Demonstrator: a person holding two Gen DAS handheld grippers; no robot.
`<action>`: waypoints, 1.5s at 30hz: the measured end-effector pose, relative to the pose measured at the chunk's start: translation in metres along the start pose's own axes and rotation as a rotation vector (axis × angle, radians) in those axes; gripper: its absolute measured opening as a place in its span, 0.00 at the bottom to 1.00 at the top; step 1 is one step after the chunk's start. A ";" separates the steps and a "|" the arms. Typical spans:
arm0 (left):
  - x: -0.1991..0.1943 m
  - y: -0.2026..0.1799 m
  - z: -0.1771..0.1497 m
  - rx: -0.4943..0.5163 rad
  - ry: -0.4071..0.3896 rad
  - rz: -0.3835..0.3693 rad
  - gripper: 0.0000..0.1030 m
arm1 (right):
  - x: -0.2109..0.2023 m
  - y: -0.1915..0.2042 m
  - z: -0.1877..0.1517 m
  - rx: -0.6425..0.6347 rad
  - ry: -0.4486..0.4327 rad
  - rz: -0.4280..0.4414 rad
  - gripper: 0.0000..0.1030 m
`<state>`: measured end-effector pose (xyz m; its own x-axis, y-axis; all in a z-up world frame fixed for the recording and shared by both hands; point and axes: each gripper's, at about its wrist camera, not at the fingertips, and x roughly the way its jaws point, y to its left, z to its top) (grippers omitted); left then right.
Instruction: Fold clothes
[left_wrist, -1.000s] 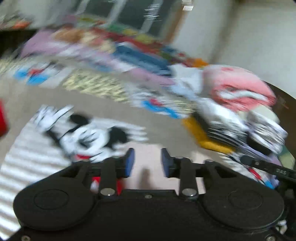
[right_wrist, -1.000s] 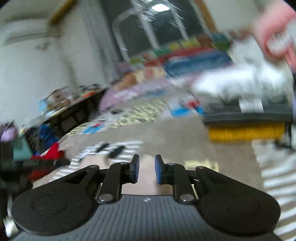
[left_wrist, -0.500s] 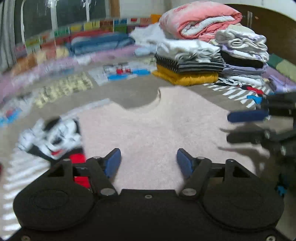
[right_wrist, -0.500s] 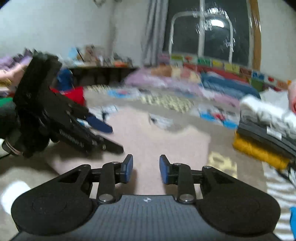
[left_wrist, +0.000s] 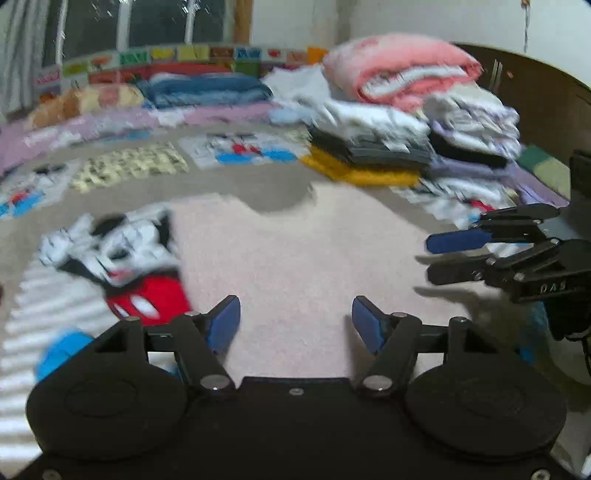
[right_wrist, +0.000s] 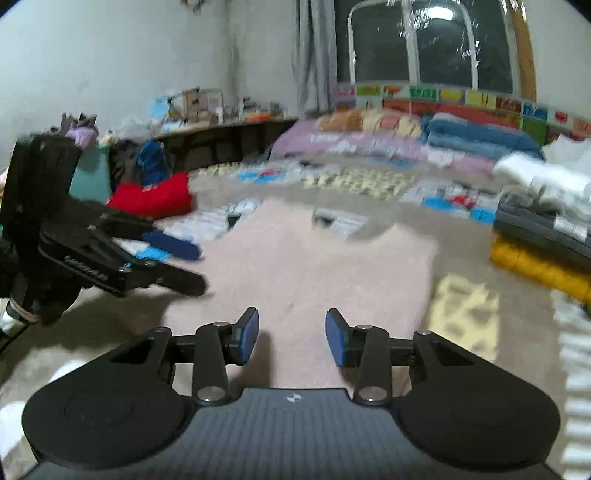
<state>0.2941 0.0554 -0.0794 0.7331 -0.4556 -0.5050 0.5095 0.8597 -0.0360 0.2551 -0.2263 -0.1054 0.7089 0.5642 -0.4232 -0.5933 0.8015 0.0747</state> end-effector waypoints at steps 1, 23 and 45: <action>0.004 0.004 0.008 0.009 -0.017 -0.007 0.65 | 0.003 -0.002 0.006 -0.012 -0.013 -0.006 0.42; 0.019 0.015 0.029 -0.057 -0.053 0.076 0.68 | 0.034 -0.077 0.025 0.184 -0.020 -0.007 0.53; -0.032 -0.010 -0.039 -0.336 -0.073 0.058 0.70 | -0.039 -0.008 -0.034 0.325 -0.069 -0.021 0.53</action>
